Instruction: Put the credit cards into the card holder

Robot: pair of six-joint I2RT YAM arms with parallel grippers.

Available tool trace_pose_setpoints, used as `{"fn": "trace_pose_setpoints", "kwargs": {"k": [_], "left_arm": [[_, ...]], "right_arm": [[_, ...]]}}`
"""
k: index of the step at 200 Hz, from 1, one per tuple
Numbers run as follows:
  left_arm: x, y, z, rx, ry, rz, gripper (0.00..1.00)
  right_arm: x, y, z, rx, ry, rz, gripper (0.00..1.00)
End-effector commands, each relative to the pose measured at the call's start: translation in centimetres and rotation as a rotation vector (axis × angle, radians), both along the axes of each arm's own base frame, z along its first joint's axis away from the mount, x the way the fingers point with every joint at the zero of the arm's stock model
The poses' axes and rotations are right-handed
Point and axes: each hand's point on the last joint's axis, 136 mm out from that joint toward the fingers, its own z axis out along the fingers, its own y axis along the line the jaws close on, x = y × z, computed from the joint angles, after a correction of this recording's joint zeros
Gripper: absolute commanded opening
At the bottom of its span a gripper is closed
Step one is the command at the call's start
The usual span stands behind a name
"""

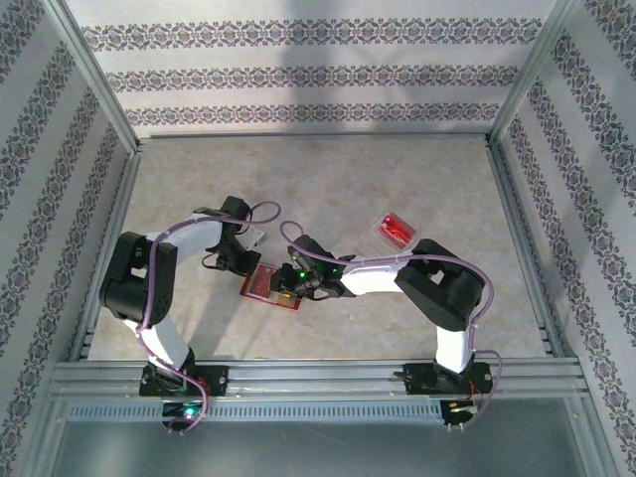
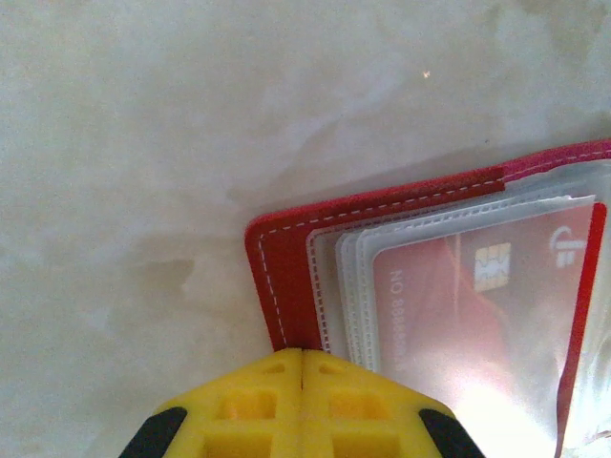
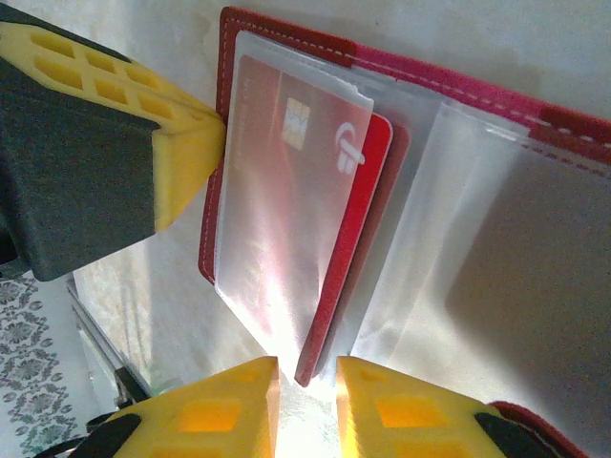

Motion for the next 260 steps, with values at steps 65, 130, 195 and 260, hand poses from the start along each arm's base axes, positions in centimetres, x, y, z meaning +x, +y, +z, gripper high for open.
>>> {"fn": "trace_pose_setpoints", "kwargs": {"k": [65,130,195,260], "left_arm": [[0.8,-2.0,6.0,-0.121,-0.090,0.036,0.19],[-1.4,-6.1,5.0,-0.164,-0.018,-0.036,0.40],[-2.1,-7.8,2.5,-0.065,-0.010,-0.127,0.48],[-2.9,-8.3,0.5,-0.013,0.031,-0.167,0.49]], "right_arm": [[1.0,-5.1,3.1,-0.129,-0.099,-0.054,0.29],[1.6,-5.1,1.6,-0.175,-0.068,-0.049,0.31],[2.1,-6.9,0.0,-0.205,-0.043,-0.077,0.31],[1.9,-6.9,-1.0,-0.176,-0.016,-0.088,0.29]]}}
